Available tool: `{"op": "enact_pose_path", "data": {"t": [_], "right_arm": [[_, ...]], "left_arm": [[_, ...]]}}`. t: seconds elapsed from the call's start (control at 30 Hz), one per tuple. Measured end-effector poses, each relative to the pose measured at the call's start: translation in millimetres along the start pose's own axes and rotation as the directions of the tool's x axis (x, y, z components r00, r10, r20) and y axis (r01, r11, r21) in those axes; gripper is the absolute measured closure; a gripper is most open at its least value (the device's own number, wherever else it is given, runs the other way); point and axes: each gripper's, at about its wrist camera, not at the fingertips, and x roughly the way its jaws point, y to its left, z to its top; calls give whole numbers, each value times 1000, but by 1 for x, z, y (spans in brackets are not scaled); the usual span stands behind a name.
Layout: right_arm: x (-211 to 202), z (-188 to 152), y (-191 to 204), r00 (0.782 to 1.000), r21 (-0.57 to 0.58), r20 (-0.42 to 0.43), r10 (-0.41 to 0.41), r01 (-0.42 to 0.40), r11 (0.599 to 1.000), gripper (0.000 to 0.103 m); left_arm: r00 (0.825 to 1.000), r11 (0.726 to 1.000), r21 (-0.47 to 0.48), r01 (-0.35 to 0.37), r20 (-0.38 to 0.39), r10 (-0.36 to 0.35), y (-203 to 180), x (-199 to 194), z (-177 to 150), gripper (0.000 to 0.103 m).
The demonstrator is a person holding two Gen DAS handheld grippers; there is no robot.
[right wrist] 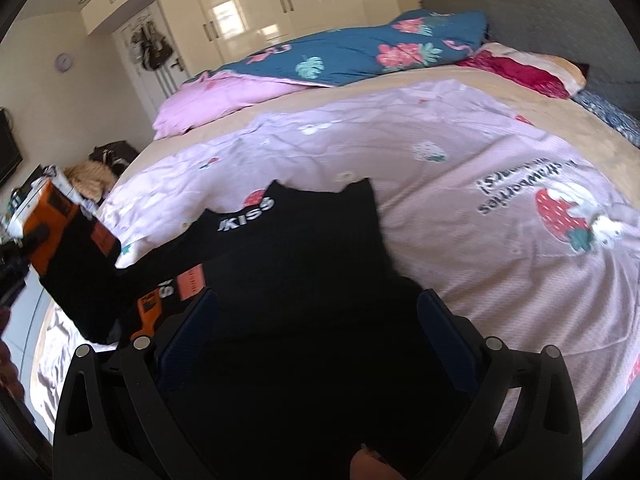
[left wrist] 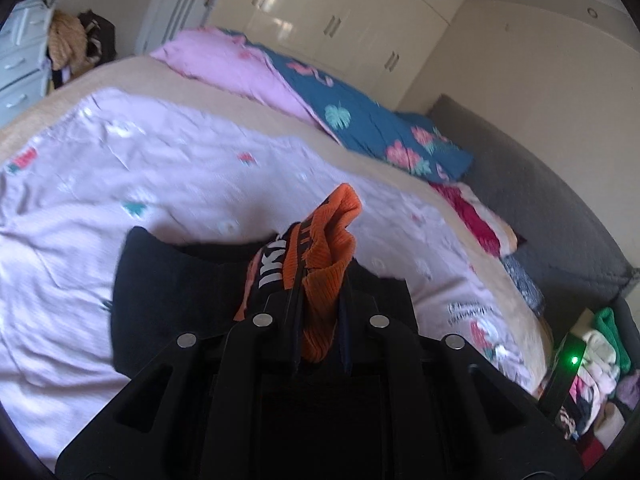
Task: Fold small clothes
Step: 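Carry the held cuff across the body and lay the sleeve down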
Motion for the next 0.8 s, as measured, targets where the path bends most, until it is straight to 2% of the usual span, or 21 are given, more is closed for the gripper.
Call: {"op": "enact_pose_path", "data": {"t": [0.17,0.3,0.47,0.57,0.63,0.73,0.8], "right_arm": [[-1,2,-17,1000,31,9,-26,26,999,4],[1,2,-27,999,62,5,-46,46,997,4],[5,3,-37,998,88,-6,-66,66,994,4],[9,3,-39,997,91,-16,-74,76,993,4],[11,3,-40,997,96,-24,-80,82,992,4],[18,3,-39,997,99,-43,-71,75,992,4],[25,2,-33,997,86,-64,-47,53,995,4]], "left_arm": [[994,999,14,38,-100,-37,-10,34,-23,96],[982,998,35,59,-183,-51,-19,58,-43,96],[958,994,62,89,-280,-68,-29,87,-68,96],[934,990,87,109,-350,-72,-33,103,-84,94],[912,987,101,122,-404,-72,-36,113,-95,89],[892,983,121,139,-447,-71,-37,116,-107,77],[888,981,123,152,-453,-81,-36,112,-108,55]]}}
